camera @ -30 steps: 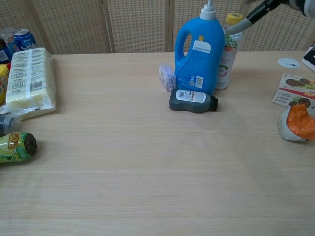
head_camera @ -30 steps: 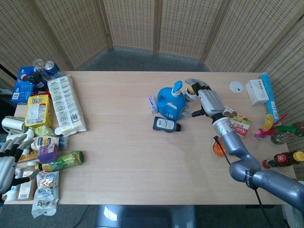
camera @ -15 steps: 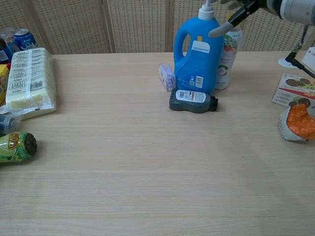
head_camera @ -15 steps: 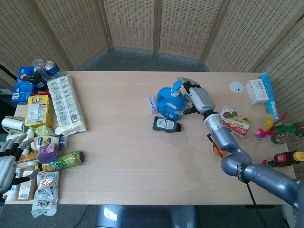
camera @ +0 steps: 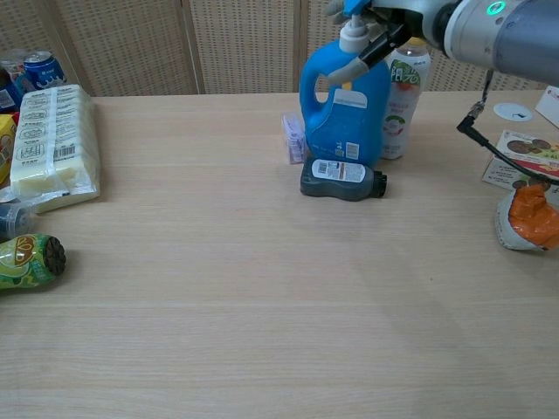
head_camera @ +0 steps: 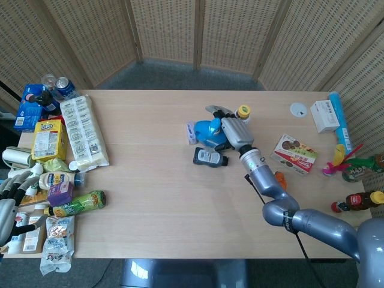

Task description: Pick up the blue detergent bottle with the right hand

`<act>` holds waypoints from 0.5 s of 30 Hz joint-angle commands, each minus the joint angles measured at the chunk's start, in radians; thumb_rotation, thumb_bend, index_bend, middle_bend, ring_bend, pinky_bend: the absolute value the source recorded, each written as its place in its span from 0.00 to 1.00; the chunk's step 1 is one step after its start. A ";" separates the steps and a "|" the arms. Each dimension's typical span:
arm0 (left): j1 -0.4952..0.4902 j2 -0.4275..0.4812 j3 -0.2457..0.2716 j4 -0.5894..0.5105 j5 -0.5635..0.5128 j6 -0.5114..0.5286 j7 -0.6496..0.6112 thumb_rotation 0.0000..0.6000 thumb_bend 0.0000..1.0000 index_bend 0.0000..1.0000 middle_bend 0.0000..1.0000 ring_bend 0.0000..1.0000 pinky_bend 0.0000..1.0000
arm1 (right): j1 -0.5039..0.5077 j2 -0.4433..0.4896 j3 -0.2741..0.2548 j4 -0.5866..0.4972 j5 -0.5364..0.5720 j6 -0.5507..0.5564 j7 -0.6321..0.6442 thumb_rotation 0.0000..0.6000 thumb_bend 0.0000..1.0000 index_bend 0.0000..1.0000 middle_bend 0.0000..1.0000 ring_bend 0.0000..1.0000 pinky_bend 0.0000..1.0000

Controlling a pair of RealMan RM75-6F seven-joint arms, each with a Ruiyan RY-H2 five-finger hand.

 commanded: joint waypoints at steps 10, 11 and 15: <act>0.031 0.009 0.011 0.030 0.008 0.031 -0.061 1.00 0.25 0.16 0.03 0.00 0.00 | 0.031 -0.123 0.010 0.085 0.038 0.088 -0.065 0.99 0.02 0.28 0.55 0.35 0.57; 0.033 0.010 0.011 0.031 0.008 0.034 -0.065 1.00 0.25 0.16 0.03 0.00 0.00 | 0.029 -0.129 0.009 0.092 0.036 0.093 -0.064 1.00 0.02 0.38 0.68 0.47 0.65; 0.040 0.013 0.011 0.036 0.010 0.042 -0.072 1.00 0.25 0.16 0.03 0.00 0.00 | 0.016 -0.131 0.002 0.102 0.023 0.104 -0.057 1.00 0.03 0.62 1.00 0.88 0.86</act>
